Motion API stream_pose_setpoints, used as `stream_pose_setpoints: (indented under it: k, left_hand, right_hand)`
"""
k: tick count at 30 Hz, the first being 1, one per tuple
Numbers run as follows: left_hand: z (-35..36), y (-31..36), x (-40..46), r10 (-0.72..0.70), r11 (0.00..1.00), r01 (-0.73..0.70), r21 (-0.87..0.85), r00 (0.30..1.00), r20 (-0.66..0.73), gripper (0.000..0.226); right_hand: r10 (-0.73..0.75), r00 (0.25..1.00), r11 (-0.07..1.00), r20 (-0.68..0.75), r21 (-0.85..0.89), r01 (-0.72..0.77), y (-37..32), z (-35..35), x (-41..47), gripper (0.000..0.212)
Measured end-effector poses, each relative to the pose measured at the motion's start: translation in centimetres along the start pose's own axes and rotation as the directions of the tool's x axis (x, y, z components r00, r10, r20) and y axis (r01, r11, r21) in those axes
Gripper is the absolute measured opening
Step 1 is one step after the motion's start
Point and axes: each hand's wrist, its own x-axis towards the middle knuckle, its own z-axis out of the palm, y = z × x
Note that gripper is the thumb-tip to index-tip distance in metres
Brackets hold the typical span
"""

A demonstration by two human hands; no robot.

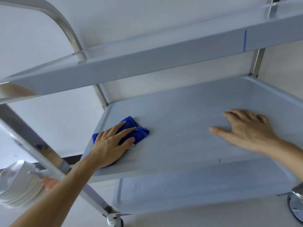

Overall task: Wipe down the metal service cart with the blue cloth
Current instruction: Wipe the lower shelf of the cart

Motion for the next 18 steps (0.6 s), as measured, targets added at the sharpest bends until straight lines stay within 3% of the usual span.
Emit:
stream_pose_setpoints:
  k: [3,7,10,15,18]
  left_hand:
    - [0.2,0.5,0.3,-0.062,0.998,0.062,0.014,0.998,-0.029,0.043]
    - [0.4,1.2,0.2,-0.1,0.995,0.1,-0.01,0.994,-0.053,0.041]
    - [0.3,1.6,-0.8,-0.126,0.992,0.125,-0.016,0.991,-0.047,0.042]
    - [1.5,5.1,-5.5,0.059,0.998,-0.059,0.0,0.994,-0.088,0.048]
    - [1.6,6.5,-5.9,0.084,0.996,-0.084,-0.016,0.995,-0.049,0.05]
  right_hand:
    - [0.013,1.0,1.0,0.01,-0.007,-0.013,-2.3,-1.0,1.6,0.083]
    - [-0.14,0.988,0.99,0.063,0.011,0.14,-8.1,0.8,2.2,0.081]
    - [-0.136,0.989,0.99,0.06,0.053,0.133,-8.9,2.6,2.4,0.077]
    - [-0.118,0.992,0.993,0.048,0.026,0.117,-8.5,2.9,2.5,0.082]
    - [-0.109,0.993,0.994,0.05,0.008,0.109,-8.6,2.8,2.3,0.083]
